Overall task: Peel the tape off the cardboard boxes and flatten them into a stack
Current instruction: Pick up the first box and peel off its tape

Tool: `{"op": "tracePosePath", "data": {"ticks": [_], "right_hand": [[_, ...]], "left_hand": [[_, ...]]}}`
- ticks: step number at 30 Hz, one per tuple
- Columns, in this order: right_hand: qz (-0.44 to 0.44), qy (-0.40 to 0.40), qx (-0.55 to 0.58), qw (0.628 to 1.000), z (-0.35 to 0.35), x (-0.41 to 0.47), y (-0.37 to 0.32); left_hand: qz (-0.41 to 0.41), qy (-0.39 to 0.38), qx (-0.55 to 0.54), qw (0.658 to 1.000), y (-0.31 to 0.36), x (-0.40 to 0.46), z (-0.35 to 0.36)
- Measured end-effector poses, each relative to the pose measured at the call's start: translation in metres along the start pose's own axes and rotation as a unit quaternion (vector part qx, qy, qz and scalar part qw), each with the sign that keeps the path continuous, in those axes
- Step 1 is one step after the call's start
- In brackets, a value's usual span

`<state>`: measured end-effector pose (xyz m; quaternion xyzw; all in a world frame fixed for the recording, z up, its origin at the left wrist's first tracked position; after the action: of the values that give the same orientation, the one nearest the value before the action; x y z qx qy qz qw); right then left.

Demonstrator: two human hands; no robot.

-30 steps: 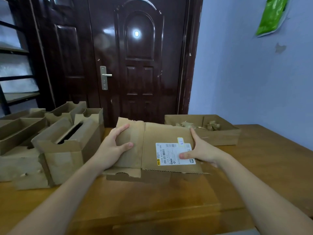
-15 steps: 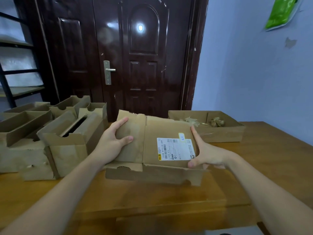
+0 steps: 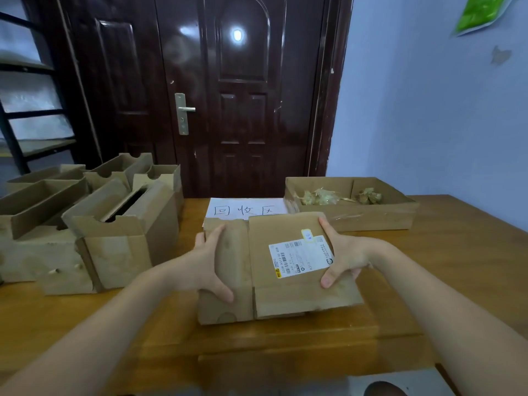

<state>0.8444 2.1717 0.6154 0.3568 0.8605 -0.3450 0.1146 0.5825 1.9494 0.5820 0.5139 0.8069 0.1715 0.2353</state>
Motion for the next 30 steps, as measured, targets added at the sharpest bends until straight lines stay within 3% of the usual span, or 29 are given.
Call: {"op": "tracePosePath", "data": {"ticks": [10,13,15,17,19,20,23,25,30], "right_hand": [[0.083,-0.09,-0.081,0.989,0.012,0.039,0.005],[0.103,-0.091,-0.111,0.984,0.011,0.041,0.003],[0.116,-0.07,-0.208,0.969,0.012,0.04,0.0],[0.107,-0.022,-0.366,0.924,0.015,0.038,-0.01],[0.063,0.031,-0.44,0.895,0.019,0.039,-0.019],[0.021,0.037,-0.43,0.902,0.023,0.04,-0.022],[-0.099,-0.031,-0.26,0.96,0.043,0.044,-0.025],[-0.118,-0.037,-0.236,0.964,0.066,0.049,-0.02],[-0.113,0.014,-0.214,0.97,0.081,0.051,0.013]], "left_hand": [[-0.094,-0.124,0.063,0.986,-0.004,0.031,0.011],[-0.078,-0.109,0.187,0.973,-0.006,0.034,0.009],[-0.065,-0.094,0.275,0.955,-0.01,0.034,0.01],[-0.059,-0.088,0.304,0.947,-0.014,0.034,0.01],[-0.031,-0.067,0.324,0.943,-0.017,0.036,0.009],[-0.013,-0.059,0.328,0.943,-0.017,0.036,0.01],[0.015,-0.078,0.266,0.961,-0.018,0.038,0.015],[0.018,-0.097,0.224,0.97,-0.02,0.037,0.019],[0.048,-0.113,0.258,0.958,-0.001,0.041,0.043]]}}
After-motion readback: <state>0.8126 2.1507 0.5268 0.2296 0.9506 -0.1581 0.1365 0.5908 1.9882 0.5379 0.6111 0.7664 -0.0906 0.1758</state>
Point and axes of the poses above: each hand's wrist, its own x-axis towards the middle knuckle, its own z-axis out of the palm, y = z × x, the point moved 2 cm from there along x, towards the middle knuckle, and after that the axes turned 1 degree about -z, right-handed, at the moved point
